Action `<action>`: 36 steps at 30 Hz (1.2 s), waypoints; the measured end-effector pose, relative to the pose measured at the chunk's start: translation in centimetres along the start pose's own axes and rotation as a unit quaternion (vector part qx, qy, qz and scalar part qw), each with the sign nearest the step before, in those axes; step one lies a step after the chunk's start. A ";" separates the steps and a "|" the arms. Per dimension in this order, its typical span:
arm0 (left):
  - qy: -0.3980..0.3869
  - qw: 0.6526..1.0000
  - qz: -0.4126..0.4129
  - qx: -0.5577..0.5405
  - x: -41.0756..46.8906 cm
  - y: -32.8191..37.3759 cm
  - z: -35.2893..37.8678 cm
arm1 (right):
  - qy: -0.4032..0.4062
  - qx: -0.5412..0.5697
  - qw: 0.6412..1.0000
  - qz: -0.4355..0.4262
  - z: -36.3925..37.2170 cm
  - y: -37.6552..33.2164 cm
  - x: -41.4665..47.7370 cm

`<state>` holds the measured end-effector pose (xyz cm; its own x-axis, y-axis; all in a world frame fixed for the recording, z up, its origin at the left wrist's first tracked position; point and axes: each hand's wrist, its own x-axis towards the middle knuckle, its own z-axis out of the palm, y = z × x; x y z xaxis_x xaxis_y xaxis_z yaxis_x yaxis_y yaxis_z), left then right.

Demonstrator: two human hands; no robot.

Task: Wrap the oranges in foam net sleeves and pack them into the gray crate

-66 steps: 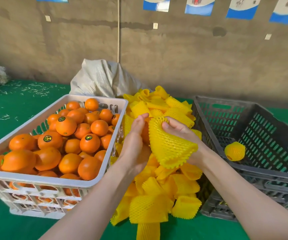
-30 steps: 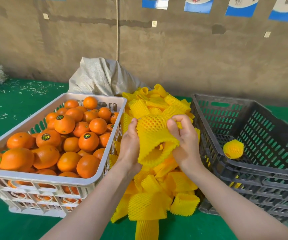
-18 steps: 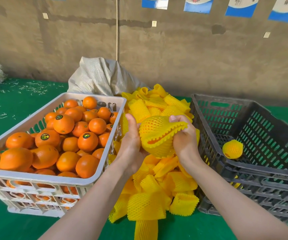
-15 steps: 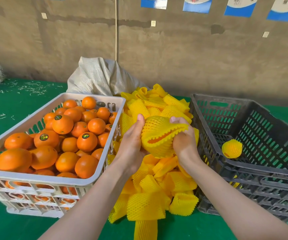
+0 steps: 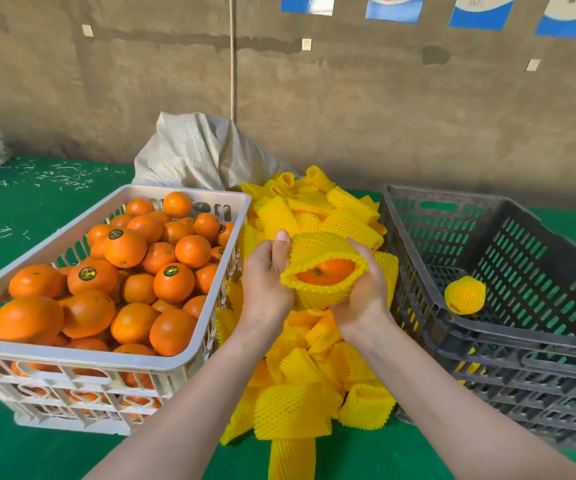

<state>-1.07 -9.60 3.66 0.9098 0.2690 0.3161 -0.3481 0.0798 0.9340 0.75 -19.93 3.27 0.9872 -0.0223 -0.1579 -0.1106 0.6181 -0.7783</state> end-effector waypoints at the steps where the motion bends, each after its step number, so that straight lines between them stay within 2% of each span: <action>1: -0.012 1.000 -0.010 -0.014 0.0 0.1 0.0 | -0.014 0.028 0.999 0.015 0.1 0.0 0.1; 5: -0.047 0.997 -0.029 -0.059 0.3 0.1 -0.2 | -0.090 0.077 0.990 0.075 0.0 -0.1 0.0; 8: -0.049 0.996 -0.040 -0.068 0.7 -0.3 -0.1 | -0.107 0.073 0.988 0.089 0.1 -0.2 -0.2; 11: -0.042 0.995 -0.078 -0.055 1.0 -0.9 0.1 | -0.092 0.058 0.991 0.081 0.2 -0.2 -0.1; 14: -0.038 0.988 -0.144 -0.028 1.2 -0.9 0.1 | -0.037 0.039 0.997 0.051 0.0 -0.5 0.1; 16: -0.056 0.959 -0.264 -0.092 1.6 -1.0 -0.2 | -0.020 0.021 0.999 0.017 0.0 -0.7 0.3; 18: -0.108 0.887 -0.395 -0.215 1.4 -0.5 -0.3 | -0.001 -0.034 0.998 -0.048 0.1 -0.8 0.5; 20: -0.157 0.836 -0.433 -0.298 1.2 -0.5 -0.3 | 0.005 -0.144 0.979 -0.144 0.0 -0.8 0.7; 23: -0.177 0.813 -0.433 -0.347 1.3 -0.8 -0.4 | -0.042 -0.287 0.923 -0.254 -0.5 -1.0 0.9; 26: -0.191 0.816 -0.427 -0.339 1.5 -1.1 -0.6 | -0.091 -0.324 0.904 -0.265 -1.0 -1.7 1.0; 31: -0.205 0.818 -0.418 -0.338 1.3 -1.1 -0.4 | -0.135 -0.275 0.929 -0.207 -0.9 -2.0 1.1; 34: -0.173 0.827 -0.400 -0.355 1.1 -0.6 -0.3 | -0.106 -0.255 0.944 -0.182 -0.8 -2.0 1.1; 35: -0.148 0.839 -0.384 -0.356 1.1 -0.4 -0.2 | -0.079 -0.263 0.946 -0.172 -0.9 -2.1 1.2; 36: -0.120 0.866 -0.351 -0.335 1.3 -0.4 -0.2 | -0.056 -0.272 0.950 -0.146 -1.1 -2.0 1.1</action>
<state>0.22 -9.12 3.62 0.9433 -0.2725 -0.1894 0.3296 0.7042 0.6289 1.94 -22.06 4.03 0.9877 -0.0283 0.1539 0.1560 0.1005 -0.9826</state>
